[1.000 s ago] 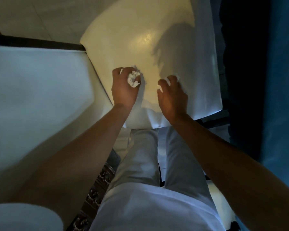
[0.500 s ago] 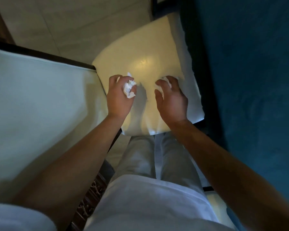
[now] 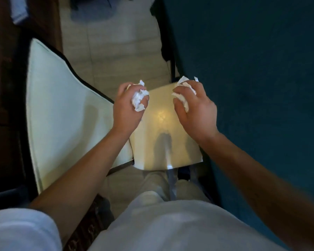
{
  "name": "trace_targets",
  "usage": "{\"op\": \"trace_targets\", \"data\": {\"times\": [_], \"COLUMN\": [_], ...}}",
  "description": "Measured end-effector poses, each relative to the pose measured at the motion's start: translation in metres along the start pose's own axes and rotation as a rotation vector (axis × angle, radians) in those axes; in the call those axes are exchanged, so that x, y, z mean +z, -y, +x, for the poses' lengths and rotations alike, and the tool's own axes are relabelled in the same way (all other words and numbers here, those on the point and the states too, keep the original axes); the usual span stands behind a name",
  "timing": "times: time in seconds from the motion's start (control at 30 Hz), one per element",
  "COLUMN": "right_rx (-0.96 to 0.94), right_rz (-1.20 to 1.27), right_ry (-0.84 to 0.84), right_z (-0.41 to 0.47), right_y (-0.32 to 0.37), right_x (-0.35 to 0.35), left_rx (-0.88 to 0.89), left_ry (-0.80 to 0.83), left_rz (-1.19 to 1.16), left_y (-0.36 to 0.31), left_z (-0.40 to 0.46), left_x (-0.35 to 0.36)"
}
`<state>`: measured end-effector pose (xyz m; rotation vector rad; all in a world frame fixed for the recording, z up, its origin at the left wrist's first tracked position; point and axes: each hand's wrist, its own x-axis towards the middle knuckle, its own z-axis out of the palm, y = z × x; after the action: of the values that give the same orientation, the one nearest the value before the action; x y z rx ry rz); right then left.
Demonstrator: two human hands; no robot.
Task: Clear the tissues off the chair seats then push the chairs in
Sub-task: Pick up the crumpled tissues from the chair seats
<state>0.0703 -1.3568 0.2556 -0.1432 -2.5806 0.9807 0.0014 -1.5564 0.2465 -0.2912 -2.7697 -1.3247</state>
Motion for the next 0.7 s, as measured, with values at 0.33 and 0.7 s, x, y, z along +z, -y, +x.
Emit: {"op": "trace_targets", "data": {"times": [0.33, 0.7], "right_rx": [-0.275, -0.431], "right_rz": [0.121, 0.121], "right_ry": [-0.198, -0.319], "right_z": [0.034, 0.034], "right_y": [0.096, 0.172], "right_x": [-0.101, -0.128], "left_rx": [0.161, 0.421], "left_ry": [-0.214, -0.349], "left_rz": [0.007, -0.073], "left_y": [-0.114, -0.156], "left_z": [-0.017, -0.035], "left_x": [-0.097, -0.202]}}
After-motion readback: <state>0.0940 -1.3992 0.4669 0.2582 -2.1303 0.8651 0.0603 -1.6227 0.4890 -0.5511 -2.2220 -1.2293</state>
